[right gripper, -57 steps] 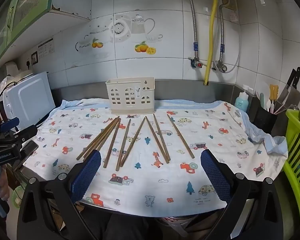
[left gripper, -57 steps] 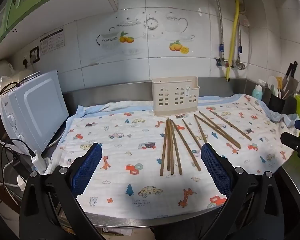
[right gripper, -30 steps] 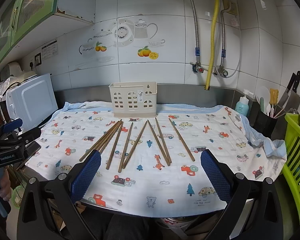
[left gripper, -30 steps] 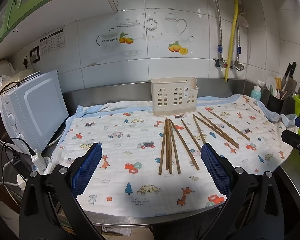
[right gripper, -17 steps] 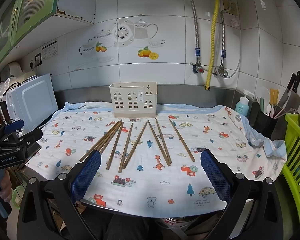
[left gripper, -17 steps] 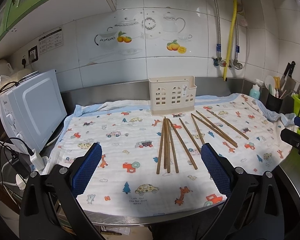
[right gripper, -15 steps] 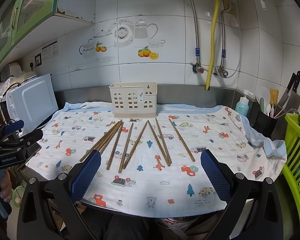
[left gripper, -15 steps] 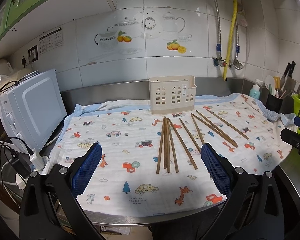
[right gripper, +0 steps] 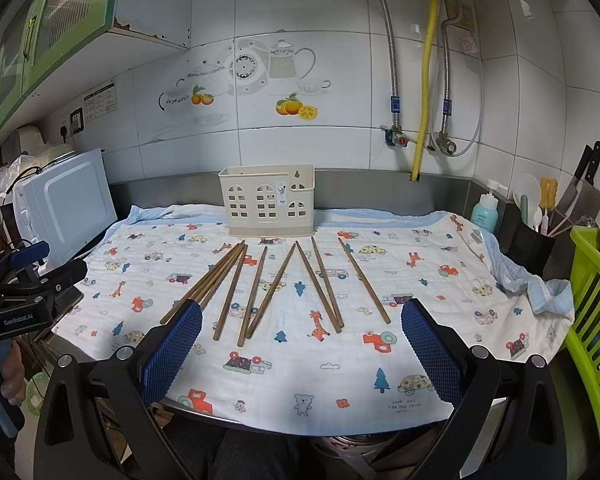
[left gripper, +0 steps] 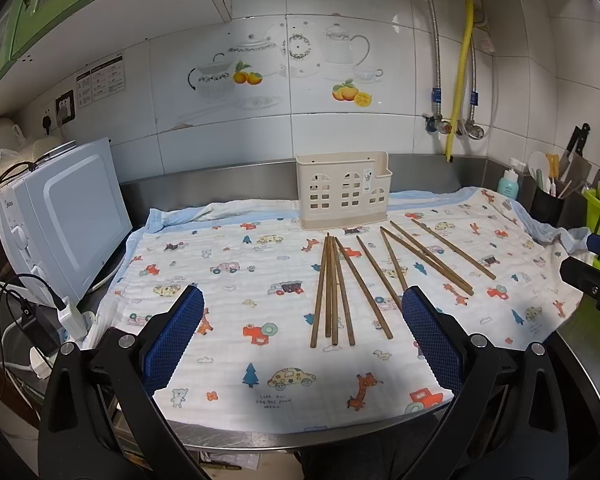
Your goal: Organize utensils
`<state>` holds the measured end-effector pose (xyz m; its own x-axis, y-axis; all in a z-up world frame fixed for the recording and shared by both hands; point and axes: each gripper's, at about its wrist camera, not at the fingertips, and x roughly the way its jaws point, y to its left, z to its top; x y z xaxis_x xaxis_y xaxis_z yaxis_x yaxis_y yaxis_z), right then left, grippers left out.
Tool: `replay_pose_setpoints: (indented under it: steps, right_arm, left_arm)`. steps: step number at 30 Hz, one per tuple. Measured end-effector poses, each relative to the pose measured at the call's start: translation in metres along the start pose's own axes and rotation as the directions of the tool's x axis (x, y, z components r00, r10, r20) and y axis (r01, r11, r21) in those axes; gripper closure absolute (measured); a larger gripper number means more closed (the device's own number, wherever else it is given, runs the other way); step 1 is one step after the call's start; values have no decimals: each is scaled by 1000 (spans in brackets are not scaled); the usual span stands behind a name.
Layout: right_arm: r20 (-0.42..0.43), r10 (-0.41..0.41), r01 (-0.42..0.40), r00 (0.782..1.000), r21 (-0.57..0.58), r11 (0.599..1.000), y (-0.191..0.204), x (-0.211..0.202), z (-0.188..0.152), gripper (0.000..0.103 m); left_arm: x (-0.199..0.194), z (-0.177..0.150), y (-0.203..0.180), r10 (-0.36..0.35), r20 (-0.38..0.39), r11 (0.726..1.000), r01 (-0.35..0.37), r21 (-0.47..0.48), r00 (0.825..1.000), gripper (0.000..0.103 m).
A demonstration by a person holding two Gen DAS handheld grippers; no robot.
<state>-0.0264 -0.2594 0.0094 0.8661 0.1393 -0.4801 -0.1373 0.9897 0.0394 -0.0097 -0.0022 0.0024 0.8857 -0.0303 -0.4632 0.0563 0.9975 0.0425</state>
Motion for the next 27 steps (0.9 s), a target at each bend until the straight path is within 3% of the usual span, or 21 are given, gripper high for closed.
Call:
replay_pose_setpoints:
  steps: [27]
  right_arm:
    - [-3, 2, -2, 1000, 0, 1000, 1, 2, -1, 6]
  left_arm:
    - [5, 0, -3, 1, -13, 1000, -1, 5, 1000, 5]
